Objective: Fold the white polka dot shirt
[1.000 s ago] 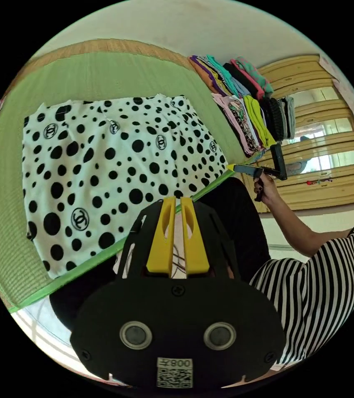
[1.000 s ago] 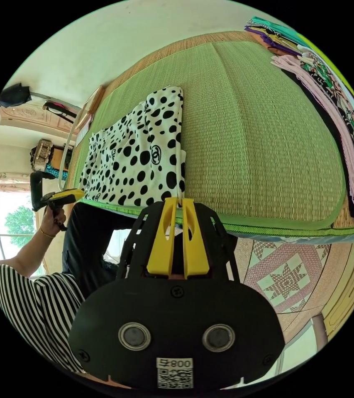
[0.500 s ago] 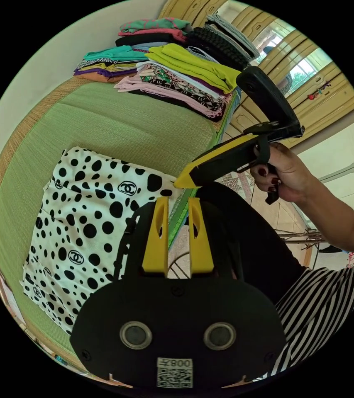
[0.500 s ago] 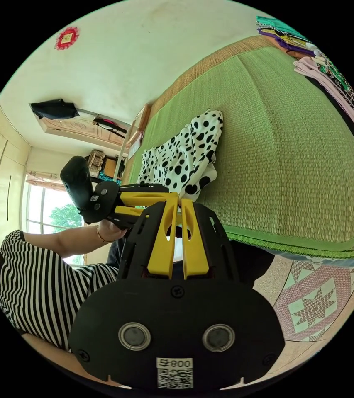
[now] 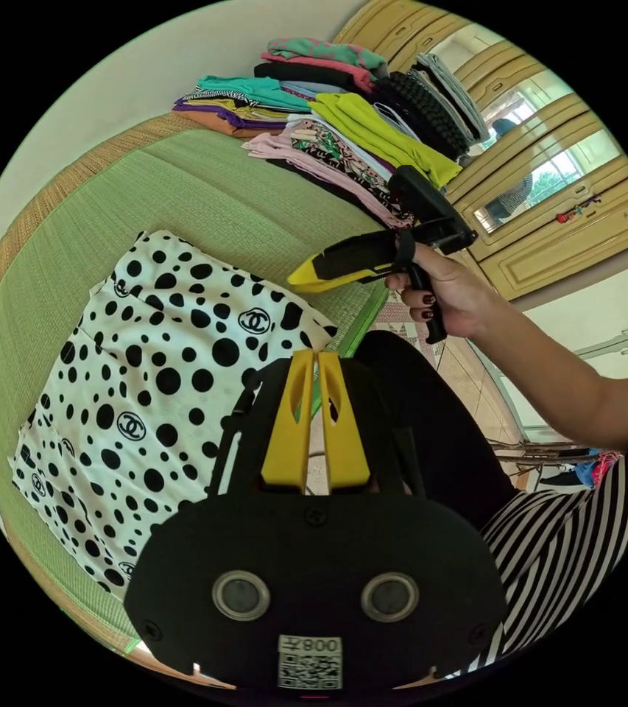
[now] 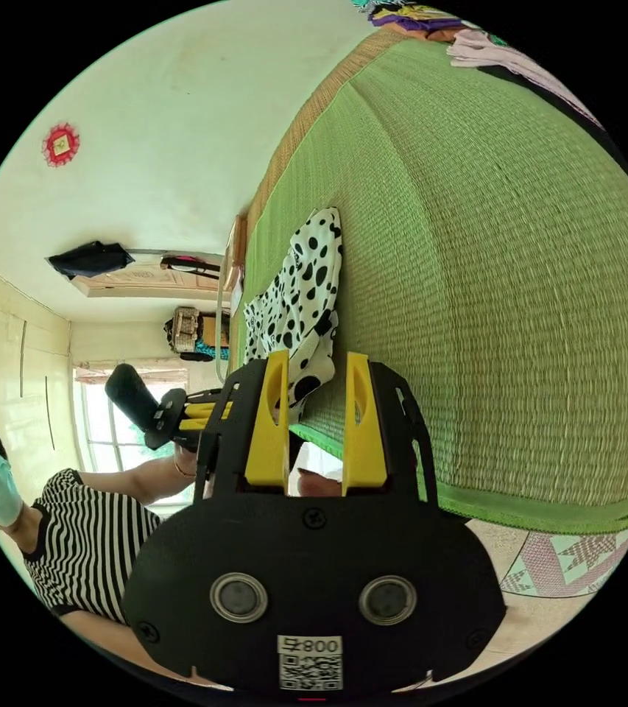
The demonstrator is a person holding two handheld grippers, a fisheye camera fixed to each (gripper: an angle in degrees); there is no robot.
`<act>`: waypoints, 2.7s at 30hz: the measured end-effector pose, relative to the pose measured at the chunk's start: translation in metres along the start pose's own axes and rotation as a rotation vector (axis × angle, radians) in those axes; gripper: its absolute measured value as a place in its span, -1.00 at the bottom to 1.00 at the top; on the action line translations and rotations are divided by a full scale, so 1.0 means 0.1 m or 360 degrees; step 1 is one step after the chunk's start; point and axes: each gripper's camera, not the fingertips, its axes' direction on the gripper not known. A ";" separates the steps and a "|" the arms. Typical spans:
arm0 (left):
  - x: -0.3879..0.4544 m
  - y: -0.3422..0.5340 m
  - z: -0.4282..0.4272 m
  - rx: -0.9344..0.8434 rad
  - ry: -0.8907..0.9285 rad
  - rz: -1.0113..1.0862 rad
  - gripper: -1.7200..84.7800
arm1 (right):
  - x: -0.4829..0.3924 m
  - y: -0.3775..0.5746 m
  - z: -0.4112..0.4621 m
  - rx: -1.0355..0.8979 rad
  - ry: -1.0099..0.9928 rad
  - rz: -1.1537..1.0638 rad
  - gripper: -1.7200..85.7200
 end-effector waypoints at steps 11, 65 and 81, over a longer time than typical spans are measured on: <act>-0.01 0.15 0.05 0.0019 0.0125 0.0006 -0.95 | 0.07 -1.10 0.43 -0.0101 -0.0017 0.0028 -0.73; -2.90 5.95 -3.21 0.0975 0.0643 -0.1321 -0.95 | -3.63 -1.72 4.83 -0.0448 0.0641 -0.0401 -0.92; -3.45 6.89 -3.82 0.1018 0.0798 -0.1594 -0.95 | -4.14 -1.98 6.19 -0.0653 0.0819 -0.0437 -0.90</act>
